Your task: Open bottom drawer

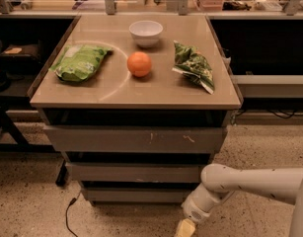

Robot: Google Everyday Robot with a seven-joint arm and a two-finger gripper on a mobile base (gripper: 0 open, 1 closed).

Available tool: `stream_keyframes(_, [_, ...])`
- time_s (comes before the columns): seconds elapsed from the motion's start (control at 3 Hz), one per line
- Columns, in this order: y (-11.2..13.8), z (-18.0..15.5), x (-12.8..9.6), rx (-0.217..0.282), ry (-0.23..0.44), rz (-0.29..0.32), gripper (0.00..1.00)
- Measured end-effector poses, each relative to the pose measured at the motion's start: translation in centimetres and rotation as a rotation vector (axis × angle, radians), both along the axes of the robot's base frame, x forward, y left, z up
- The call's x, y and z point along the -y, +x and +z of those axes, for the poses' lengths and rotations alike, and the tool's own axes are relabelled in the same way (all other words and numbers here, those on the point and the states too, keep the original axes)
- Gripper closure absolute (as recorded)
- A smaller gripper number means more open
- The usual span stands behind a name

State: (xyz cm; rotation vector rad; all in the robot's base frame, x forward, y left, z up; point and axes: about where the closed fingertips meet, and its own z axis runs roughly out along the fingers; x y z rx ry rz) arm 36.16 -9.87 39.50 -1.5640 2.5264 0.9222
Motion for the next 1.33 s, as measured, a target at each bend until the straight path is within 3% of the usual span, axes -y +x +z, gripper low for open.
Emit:
stream_keyframes(0.33, [-0.9, -1.7, -1.2, -0.017, 0.037, 0.013, 0.00])
stream_keyframes(0.67, [0.2, -4.4, -2.2, 0.029, 0.087, 0.002, 0.00])
stream_keyframes(1.33, [5.4, -8.0, -2.1, 0.199, 0.096, -0.037, 0.00])
